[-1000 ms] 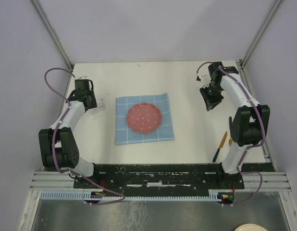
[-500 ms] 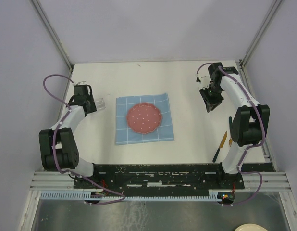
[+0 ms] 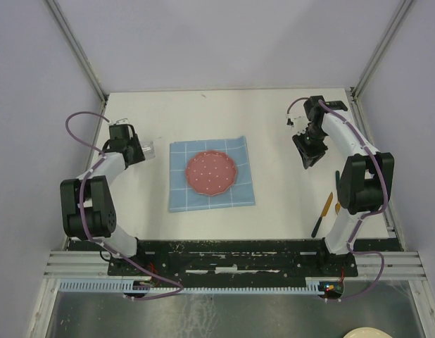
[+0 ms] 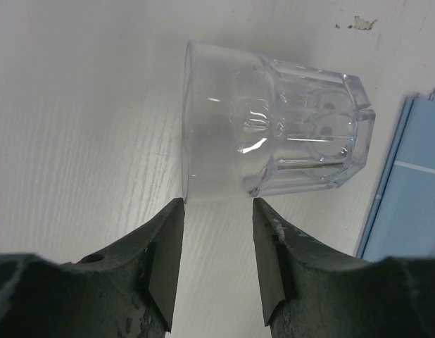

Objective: Set the dinner table for one person
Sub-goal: Pick up the cup at the center of the board.

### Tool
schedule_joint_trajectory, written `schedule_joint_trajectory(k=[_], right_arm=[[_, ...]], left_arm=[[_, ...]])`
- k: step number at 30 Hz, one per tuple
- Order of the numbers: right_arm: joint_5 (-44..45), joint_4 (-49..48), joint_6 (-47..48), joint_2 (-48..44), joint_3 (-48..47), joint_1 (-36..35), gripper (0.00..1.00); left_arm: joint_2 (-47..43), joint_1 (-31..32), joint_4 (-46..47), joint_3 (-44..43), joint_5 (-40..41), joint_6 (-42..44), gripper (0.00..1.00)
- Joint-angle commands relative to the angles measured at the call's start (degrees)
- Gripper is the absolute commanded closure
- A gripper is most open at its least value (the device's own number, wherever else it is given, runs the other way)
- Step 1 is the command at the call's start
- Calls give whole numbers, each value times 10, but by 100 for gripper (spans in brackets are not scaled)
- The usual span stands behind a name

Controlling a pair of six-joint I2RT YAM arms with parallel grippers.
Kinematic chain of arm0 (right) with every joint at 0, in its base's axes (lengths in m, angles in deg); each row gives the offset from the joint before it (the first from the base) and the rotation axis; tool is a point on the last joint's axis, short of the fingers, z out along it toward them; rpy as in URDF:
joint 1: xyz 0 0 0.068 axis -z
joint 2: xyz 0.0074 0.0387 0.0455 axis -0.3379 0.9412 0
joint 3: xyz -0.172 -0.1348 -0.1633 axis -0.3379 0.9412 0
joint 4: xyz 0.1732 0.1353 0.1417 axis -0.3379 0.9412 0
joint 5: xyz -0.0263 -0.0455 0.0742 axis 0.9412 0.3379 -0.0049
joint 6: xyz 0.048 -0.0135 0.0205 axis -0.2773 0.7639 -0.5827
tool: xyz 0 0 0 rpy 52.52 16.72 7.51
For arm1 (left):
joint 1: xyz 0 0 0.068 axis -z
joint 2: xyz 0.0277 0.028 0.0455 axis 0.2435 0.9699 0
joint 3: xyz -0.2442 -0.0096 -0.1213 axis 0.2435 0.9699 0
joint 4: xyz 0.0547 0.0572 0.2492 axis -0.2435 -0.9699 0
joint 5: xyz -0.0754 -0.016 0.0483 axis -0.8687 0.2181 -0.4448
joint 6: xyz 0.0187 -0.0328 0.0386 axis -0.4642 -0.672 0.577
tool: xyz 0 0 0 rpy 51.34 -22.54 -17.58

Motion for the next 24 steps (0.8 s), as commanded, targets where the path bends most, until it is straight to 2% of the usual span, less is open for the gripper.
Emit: schedule_joint_trajectory(k=[1,6,10,12,14,24], right_arm=[[6,0,7,-30,-1,-1,67],[6,-2,6,-28,3,-1,67],[9,-3,5,-27,3,-1,67],[9,-3,5,-26,4,-1,67],[10,-3,5,-24,5,-1,67],[18,-4,7,-20,6,-3,67]], left_arm=[[10,-2,42,-27,-43,-39,50],[16,-2,55,-32,-36,-29,52],[21,-2,64,-31,-30,-24,58],[21,-1,71,-28,-22,-16,73],[23,-3,78,-27,-16,-13,96],[39,-2,95,-39,-23,-12,97]])
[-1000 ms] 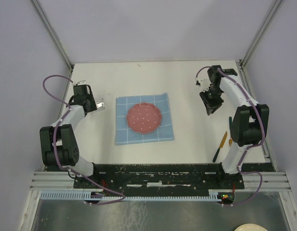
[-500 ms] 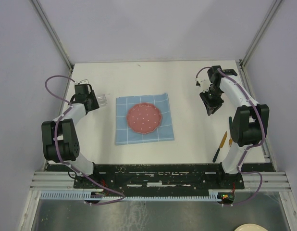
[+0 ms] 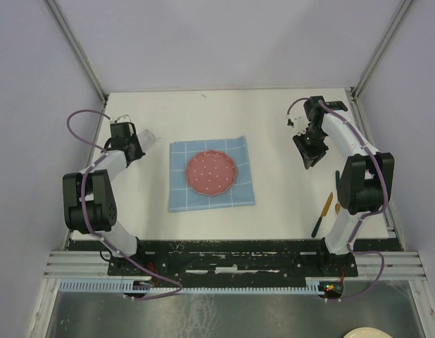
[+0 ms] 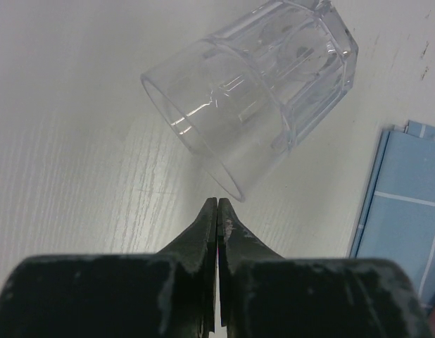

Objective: Set the dinner table for one person
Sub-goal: Pick up the cup at the center of the board.

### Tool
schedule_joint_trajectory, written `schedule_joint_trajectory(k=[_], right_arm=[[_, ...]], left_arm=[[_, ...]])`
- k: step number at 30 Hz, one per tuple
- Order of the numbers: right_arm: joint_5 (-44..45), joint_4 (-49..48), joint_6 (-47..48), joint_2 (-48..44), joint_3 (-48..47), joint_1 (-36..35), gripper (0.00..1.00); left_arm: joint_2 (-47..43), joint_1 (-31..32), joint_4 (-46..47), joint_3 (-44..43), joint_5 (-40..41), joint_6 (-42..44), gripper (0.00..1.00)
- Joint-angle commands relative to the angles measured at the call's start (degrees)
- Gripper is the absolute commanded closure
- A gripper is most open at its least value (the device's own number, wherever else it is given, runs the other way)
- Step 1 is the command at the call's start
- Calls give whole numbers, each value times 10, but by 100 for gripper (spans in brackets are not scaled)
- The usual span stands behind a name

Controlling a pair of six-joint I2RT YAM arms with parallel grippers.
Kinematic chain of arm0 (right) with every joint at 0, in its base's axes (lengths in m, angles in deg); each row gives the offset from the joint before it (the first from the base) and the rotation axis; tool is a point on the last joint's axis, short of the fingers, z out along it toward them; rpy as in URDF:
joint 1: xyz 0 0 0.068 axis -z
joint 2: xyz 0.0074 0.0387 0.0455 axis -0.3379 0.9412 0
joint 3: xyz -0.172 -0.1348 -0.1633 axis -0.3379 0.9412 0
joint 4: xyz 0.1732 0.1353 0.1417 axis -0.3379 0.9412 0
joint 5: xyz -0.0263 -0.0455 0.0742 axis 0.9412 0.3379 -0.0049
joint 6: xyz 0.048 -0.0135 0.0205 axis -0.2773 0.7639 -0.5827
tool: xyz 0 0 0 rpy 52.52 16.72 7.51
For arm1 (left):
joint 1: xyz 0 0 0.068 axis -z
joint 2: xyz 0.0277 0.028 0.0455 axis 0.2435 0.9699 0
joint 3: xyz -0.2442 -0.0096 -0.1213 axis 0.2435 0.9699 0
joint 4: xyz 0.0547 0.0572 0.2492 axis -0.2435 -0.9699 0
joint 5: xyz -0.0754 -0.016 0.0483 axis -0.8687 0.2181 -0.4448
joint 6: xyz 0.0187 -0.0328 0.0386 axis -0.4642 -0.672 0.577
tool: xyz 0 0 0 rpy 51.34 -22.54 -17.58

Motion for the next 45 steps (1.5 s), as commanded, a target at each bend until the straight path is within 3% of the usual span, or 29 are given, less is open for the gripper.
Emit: schedule_joint_trajectory(k=[1,9,14,25,30,37,45], right_arm=[[10,-5,5,-18,2,-3,67],[11,-2,8,-11,2,-5,68],[9,0,14,-2,3,-4,67],[1,6,25,9,12,-15,65],[19,0,32,7,20,-28,65],[44,-1,40,16,5,-43,65],[64,-5,50,-19,38,-56,65]], left_arm=[[3,-2,34,-31,5,-2,97],[-10,-2,20,-50,-13,5,97],[-23,-2,22,-46,-14,1,75],[-79,-7,59,-1,-51,-19,48],[-111,-7,134,74,-77,-56,39],[-112,-7,286,153,-109,-93,36],[-68,-7,346,149,-110,-105,36]])
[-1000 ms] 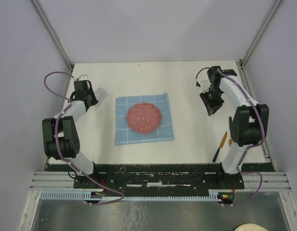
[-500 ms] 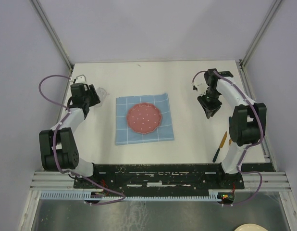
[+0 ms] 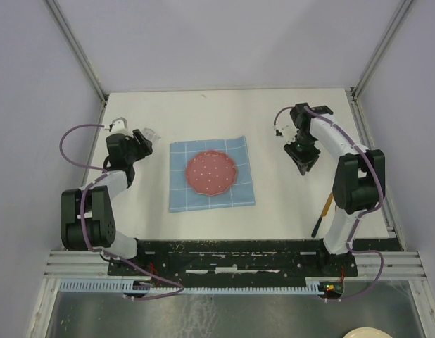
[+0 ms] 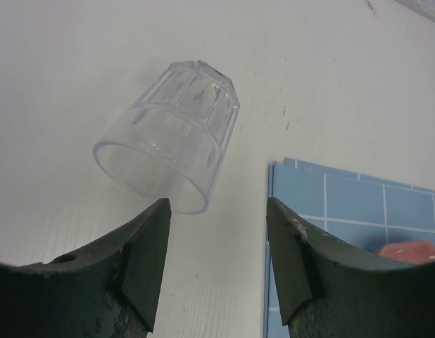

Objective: Set the dinner table for one person
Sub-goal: Pick up the cup at the center of the board.

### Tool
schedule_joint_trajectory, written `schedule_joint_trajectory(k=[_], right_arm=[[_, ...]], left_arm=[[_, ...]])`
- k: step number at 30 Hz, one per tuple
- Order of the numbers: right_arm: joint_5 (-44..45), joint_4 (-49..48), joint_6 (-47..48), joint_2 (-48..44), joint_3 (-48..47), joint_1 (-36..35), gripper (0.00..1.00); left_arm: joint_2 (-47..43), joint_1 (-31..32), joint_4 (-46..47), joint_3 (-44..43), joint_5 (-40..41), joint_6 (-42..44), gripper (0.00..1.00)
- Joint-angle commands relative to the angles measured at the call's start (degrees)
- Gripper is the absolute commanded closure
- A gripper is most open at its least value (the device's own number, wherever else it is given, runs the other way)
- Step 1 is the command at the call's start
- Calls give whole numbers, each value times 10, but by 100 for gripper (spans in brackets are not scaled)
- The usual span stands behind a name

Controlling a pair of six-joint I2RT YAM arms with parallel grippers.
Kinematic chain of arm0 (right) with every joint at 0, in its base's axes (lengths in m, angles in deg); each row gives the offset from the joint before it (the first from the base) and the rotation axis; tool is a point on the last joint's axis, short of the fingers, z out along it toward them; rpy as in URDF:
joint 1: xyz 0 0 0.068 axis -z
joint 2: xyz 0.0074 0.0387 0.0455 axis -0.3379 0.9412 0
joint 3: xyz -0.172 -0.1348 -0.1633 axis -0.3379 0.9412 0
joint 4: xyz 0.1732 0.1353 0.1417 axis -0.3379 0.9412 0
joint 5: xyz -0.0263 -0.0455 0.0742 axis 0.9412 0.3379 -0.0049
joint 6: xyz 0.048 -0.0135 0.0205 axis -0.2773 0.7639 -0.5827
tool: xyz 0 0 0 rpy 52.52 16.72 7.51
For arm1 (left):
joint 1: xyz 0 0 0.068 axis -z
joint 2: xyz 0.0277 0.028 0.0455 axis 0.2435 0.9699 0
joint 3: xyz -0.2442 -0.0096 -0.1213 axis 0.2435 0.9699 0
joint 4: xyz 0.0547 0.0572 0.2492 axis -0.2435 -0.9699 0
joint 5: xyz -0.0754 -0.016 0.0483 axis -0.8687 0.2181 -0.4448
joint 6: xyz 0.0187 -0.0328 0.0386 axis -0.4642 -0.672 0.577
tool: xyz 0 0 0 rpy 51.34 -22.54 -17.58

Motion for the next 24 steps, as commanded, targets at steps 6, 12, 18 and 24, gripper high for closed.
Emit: schedule_joint_trajectory(k=[6,12,18,24], right_arm=[[30,-11,17,-55,36,-4,65],[38,-22,15,-67,53,-4,66],[43,-26,15,-80,64,-3,66],[27,-20,8,-55,38,-3,66]], left_arm=[[95,-3,92,-44,-19,-46,36],[137,-3,112,-72,-3,-44,78],[102,-3,84,-83,17,-21,97],[79,-2,-62,-160,-1,25,97]])
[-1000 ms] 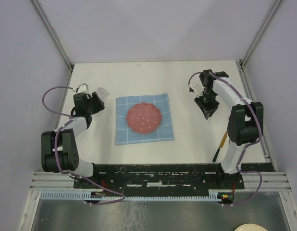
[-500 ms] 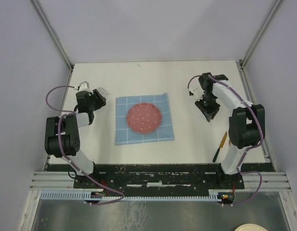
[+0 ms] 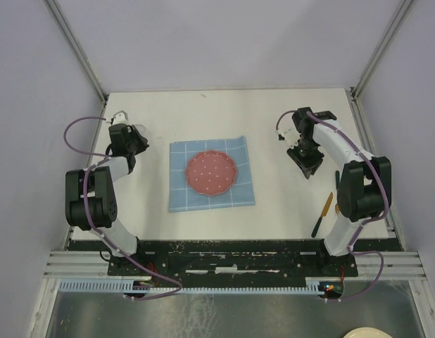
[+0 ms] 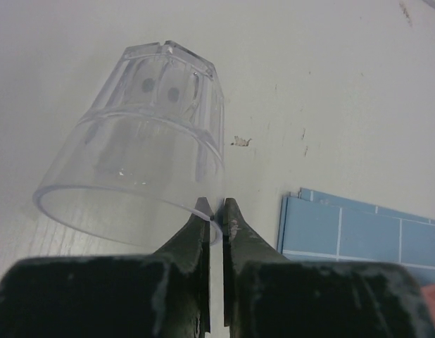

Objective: Set the dinner table for one person
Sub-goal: Pick up the cup at the center of the board.

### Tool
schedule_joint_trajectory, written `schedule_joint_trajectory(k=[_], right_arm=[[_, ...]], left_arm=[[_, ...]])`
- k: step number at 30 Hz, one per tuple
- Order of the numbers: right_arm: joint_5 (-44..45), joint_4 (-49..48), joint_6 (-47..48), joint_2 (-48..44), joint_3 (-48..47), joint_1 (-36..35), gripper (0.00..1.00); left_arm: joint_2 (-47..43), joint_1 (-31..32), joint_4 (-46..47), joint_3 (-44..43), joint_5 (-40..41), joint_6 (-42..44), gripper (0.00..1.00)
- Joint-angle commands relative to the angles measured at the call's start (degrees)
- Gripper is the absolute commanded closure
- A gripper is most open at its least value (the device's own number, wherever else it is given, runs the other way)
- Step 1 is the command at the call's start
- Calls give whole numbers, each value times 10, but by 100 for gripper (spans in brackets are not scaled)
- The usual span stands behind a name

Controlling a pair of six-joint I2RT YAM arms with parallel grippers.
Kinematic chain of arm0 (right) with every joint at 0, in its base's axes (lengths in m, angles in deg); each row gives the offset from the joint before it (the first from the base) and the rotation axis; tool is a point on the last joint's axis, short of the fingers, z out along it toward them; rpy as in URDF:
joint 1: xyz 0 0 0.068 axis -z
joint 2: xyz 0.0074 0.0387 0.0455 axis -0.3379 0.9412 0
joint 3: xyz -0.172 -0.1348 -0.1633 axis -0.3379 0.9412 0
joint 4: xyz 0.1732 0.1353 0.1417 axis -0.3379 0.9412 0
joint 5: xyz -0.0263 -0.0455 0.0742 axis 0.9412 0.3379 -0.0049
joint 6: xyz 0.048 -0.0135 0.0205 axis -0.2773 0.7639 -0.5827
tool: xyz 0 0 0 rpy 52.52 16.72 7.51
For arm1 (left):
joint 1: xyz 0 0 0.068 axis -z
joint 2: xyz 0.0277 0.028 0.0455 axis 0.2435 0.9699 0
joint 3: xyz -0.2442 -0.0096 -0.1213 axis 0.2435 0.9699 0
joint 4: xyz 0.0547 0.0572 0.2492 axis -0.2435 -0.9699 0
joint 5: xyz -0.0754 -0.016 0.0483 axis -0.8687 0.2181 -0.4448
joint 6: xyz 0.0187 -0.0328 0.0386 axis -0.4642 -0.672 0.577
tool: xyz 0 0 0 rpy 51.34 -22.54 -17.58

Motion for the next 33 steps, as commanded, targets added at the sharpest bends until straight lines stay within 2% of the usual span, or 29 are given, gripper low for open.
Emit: schedule_joint_trajectory(k=[1,8,15,18,24,28,33], right_arm=[[-12,1,-3,4,-33,0,66],[-47,12,-15,44,-77,0,67],[-49,13,-23,69,-112,0,67],[-39,11,-24,63,-114,0,68],[28,-8,-22,40,-93,2,69],[51,-20,-23,26,-84,25,70],[53,-24,-25,17,-81,43,70]], left_arm=[[-40,1,-93,-93,-18,58,97],[-32,34,-288,-247,-114,160,97],[61,93,-477,-429,-191,221,97],[106,139,-558,-511,-192,264,97],[165,228,-639,-620,-176,345,97],[231,275,-724,-731,-159,401,97],[266,315,-770,-785,-116,462,97]])
